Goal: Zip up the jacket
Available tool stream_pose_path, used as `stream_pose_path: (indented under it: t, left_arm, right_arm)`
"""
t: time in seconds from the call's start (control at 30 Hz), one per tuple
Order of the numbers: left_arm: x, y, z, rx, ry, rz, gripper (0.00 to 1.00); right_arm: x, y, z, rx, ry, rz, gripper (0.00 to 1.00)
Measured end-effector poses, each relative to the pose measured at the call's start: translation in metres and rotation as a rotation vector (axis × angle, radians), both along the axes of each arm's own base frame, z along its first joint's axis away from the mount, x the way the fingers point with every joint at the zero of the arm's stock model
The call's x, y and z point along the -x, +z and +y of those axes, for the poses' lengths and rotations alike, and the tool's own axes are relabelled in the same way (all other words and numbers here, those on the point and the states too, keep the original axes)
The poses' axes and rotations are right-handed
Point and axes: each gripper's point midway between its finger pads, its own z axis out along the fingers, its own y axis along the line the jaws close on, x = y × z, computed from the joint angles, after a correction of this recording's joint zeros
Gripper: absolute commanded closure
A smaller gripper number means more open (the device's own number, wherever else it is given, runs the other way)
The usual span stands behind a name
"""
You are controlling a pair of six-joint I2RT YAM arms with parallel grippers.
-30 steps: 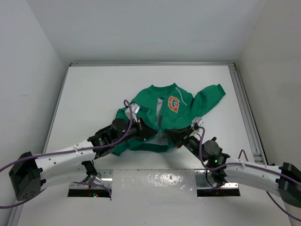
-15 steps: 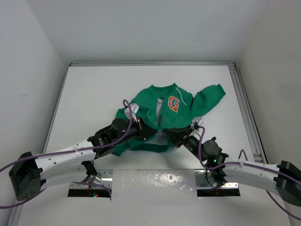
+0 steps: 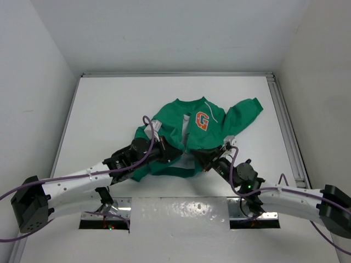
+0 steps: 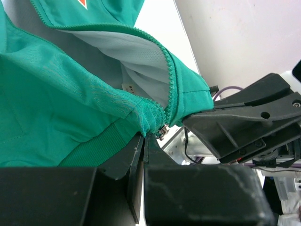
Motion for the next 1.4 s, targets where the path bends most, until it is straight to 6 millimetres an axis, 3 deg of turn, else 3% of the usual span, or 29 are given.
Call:
stream_pose_path:
  t: [0.4,0.8,1.4]
  left_arm:
    - [-0.002,-0.001,0.001,0.004,0.021,0.013,1.0]
    - [-0.005,-0.003,0.002,-0.001,0.037,0.017,1.0]
    - [-0.003,-0.019,0.003,-0.049,0.025,0.031,1.0]
  right_arm:
    - [-0.003,-0.01,0.002,0.004,-0.01,0.045,1.0]
    - [-0.004,-0.001,0.004,-0.025,-0.008,0.043,1.0]
    - [-0.015,-0.008,0.019,0.051,-0.03,0.128,1.0]
